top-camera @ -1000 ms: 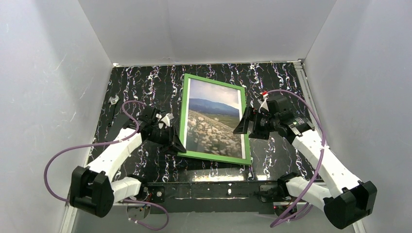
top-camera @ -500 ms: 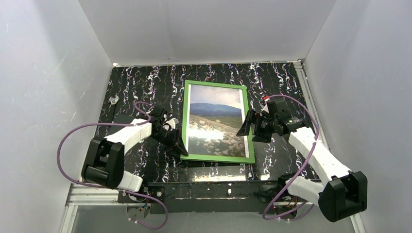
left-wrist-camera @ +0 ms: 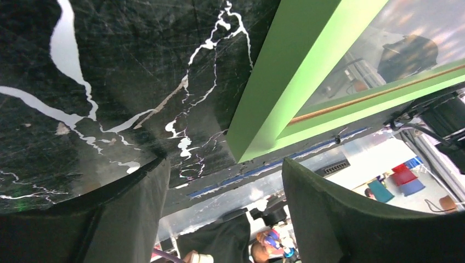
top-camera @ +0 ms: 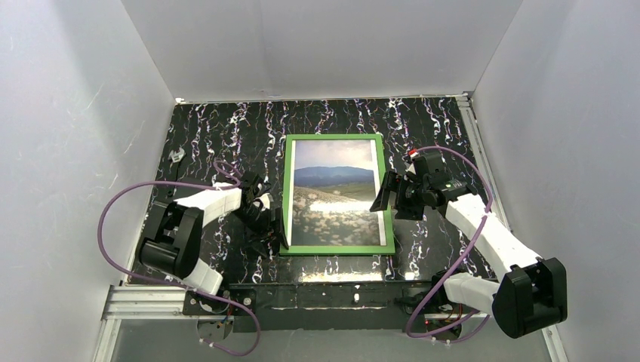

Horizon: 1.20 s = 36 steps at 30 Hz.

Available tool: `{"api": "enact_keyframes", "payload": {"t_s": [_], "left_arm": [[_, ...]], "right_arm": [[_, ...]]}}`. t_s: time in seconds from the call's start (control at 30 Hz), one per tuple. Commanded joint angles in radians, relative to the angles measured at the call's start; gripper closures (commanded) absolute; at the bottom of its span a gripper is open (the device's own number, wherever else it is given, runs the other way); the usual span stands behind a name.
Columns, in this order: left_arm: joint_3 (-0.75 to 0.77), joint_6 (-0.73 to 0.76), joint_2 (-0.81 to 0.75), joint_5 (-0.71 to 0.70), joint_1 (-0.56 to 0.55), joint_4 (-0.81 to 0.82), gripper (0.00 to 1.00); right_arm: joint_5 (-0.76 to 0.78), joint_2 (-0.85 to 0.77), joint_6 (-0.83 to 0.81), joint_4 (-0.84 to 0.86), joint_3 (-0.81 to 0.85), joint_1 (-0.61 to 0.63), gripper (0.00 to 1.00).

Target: Put the photo into the frame

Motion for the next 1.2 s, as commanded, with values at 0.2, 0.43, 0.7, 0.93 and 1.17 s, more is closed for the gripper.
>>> {"api": "enact_keyframes", "payload": {"t_s": [0.2, 0.43, 0.7, 0.93, 1.17], "left_arm": [[-0.024, 0.0, -0.153, -0.087, 0.002, -0.086, 0.15], [-0.092, -0.038, -0.359, -0.051, 0.037, 0.069, 0.1], [-0.231, -0.075, -0.498, -0.097, 0.052, 0.267, 0.02], [-0.29, -0.2, -0.332, 0.034, 0.052, 0.503, 0.04], [-0.301, -0.236, -0.225, 0.079, 0.02, 0.577, 0.07]], "right_arm": [[0.019, 0.011, -0.024, 0.025, -0.01, -0.016, 0.04], [0.023, 0.006, -0.03, 0.026, -0.028, -0.031, 0.04], [0.037, 0.018, -0.035, 0.054, -0.082, -0.05, 0.03], [0.013, 0.048, -0.029, 0.103, -0.147, -0.101, 0.03], [-0.019, 0.078, -0.027, 0.145, -0.181, -0.124, 0.03]]}}
